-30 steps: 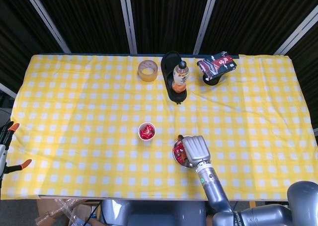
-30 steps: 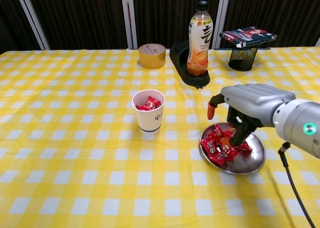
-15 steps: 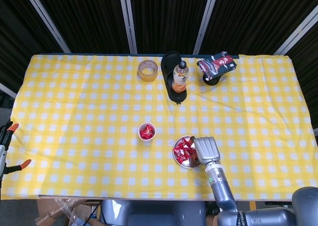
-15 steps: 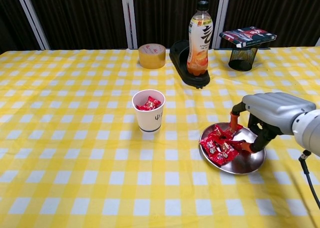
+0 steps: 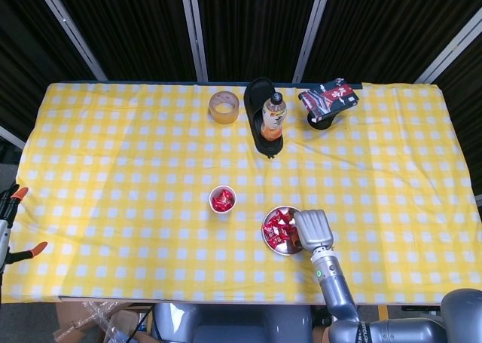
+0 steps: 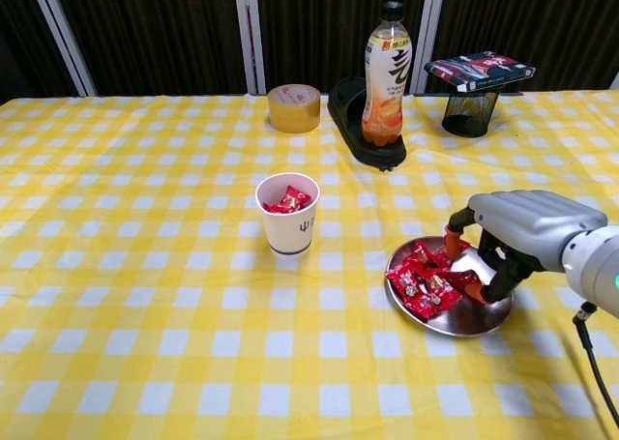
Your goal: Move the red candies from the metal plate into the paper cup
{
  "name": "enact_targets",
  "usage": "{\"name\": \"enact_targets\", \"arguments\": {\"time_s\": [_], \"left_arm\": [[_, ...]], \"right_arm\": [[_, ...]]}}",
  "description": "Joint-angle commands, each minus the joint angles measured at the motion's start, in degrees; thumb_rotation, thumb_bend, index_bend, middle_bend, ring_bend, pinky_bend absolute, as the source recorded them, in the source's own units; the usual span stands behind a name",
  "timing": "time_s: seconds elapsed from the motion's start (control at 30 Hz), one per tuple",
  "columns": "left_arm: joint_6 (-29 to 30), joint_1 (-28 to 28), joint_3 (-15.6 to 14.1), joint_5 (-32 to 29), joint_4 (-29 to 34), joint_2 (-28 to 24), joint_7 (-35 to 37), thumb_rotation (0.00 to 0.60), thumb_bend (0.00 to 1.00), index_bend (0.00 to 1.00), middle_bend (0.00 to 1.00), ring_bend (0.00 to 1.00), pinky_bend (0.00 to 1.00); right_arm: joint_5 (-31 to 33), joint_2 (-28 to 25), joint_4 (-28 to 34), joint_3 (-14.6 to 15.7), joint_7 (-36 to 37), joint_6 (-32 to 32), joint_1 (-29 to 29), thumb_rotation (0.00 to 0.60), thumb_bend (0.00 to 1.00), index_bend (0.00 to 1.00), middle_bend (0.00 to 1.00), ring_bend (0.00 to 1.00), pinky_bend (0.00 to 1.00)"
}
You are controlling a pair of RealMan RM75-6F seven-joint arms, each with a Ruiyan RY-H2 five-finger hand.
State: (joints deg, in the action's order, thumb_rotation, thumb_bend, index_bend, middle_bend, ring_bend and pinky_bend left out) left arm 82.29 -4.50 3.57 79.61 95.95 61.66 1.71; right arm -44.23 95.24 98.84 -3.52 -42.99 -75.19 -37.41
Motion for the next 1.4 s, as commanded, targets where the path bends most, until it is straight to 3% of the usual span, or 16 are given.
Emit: {"name": "enact_targets", "arguments": {"time_s": [0.03,0.5,0.73,0.9,1.13,1.4], "left_arm": [[0.0,0.0,0.0,0.0,0.1,0.0,0.0,0.6,0.05,0.0,0.0,0.0,0.0],[-0.2,0.0,0.0,-0.2,0.2,0.0,-0.2,0.6,0.05,0.0,0.0,0.0,0.0],[-0.1,0.0,0.0,-0.1,0.3,-0.1,0.0,0.6,0.05,0.0,0.0,0.0,0.0],[0.0,0.1,0.0,0.2,0.2,-0.1,0.2,0.6,0.05,0.0,0.0,0.0,0.0],[0.2,0.1,-0.1,0.5,0.2,-0.1,0.4,0.6,0.05,0.0,0.0,0.0,0.0],[0.1,0.1,-0.1,0.6,0.1,-0.1,0.5,0.6,0.05,0.0,0.0,0.0,0.0]], "right_arm": [[0.2,0.3,-0.6,-0.3,0.2,0.5,0.3,0.6,0.36,0.43,0.89,0.9,0.9],[0.4,0.6,-2.7,-0.9,0.9,2.7,1.6,0.6,0.37,0.5,0.89,0.9,0.9],[-0.1,0.5,-2.5,-1.1,1.4,3.0,2.2,0.6,0.51,0.54,0.89,0.9,0.9],[-1.0,0.4,-2.2,-1.1,1.9,3.0,2.7,0.6,0.55,0.54,0.89,0.9,0.9],[-2.6,-0.7,0.0,-1.6,2.4,2.6,3.2,0.6,0.55,0.54,0.89,0.9,0.9],[-4.9,-3.6,5.9,-4.3,2.2,1.2,2.7,0.6,0.55,0.54,0.89,0.9,0.9]]}}
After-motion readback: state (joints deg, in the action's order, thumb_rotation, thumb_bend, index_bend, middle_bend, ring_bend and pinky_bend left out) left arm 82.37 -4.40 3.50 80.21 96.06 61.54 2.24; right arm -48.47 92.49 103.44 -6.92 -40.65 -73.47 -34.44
